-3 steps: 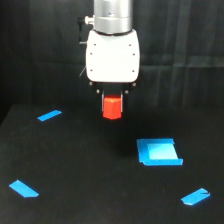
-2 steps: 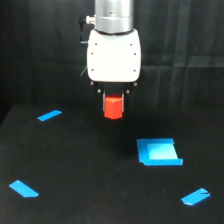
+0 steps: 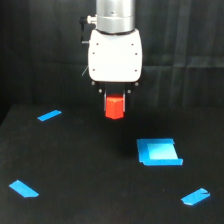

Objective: Pick up the red object from the table

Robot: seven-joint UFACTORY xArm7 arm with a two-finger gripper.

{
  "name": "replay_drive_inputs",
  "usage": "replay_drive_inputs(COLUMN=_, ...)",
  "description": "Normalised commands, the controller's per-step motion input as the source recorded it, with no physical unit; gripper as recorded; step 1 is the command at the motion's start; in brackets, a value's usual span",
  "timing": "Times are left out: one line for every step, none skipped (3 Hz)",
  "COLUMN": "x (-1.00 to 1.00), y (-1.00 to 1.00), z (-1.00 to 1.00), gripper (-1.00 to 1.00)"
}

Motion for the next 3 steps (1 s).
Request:
replay_drive_inputs(x=0.05, y=0.05, z=0.00, gripper=-0.93)
replay_drive_inputs(x=0.04, y=0.04, z=-0.05, gripper=-1.00)
replay_drive_inputs(x=0.11, y=0.08, z=0.03, gripper=-0.95)
